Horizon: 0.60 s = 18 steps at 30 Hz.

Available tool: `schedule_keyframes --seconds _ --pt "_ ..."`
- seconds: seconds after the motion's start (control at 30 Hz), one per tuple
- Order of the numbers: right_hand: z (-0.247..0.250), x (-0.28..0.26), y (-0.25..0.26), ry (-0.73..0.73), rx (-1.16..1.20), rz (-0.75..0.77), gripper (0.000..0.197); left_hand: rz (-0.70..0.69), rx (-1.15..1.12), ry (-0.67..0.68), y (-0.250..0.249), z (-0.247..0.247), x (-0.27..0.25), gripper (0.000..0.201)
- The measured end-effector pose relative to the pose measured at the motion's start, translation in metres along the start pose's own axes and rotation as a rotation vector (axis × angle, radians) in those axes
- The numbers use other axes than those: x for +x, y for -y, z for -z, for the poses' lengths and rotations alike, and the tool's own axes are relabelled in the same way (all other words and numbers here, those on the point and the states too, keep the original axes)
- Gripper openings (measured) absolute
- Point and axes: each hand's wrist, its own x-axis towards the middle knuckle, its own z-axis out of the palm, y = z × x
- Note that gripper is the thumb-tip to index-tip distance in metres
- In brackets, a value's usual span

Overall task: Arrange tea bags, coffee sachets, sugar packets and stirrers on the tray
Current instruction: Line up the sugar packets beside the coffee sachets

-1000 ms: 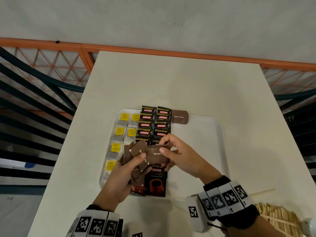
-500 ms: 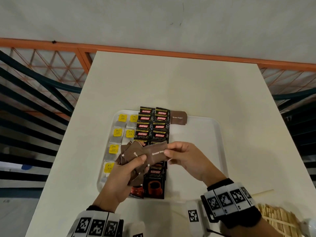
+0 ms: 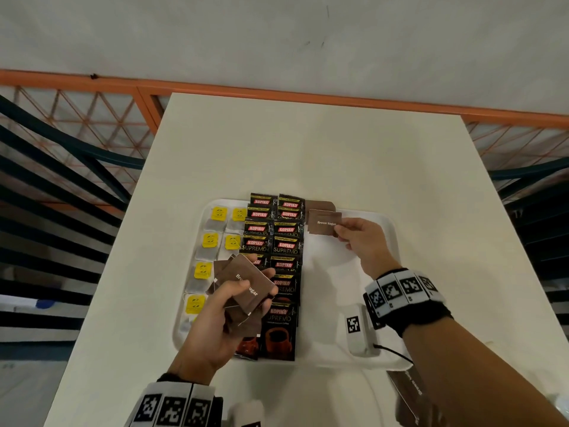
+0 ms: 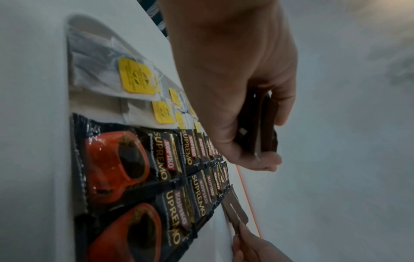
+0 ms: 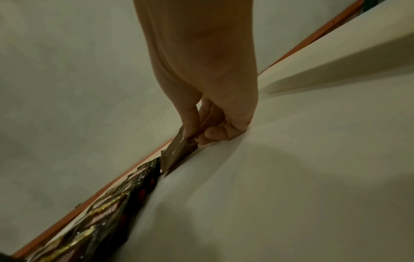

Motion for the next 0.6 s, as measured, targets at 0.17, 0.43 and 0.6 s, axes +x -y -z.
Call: schedule_keyframes --seconds 0.17,0.43,0.6 --pt "-0.006 0.009 -0.002 -0.066 -0.092 0.055 0.008 -0.021 0.041 -0.005 -0.001 0.001 -0.001 0.038" --pt "-0.010 0.012 -0.007 -0.147 -0.209 0.131 0.023 -0.027 0.223 -0.119 0.004 0.002 0.003 0.038" --pt "-0.013 0.002 -0.003 -0.163 -0.238 0.167 0.014 -0.013 0.254 -0.167 0.007 0.003 0.006 0.042"
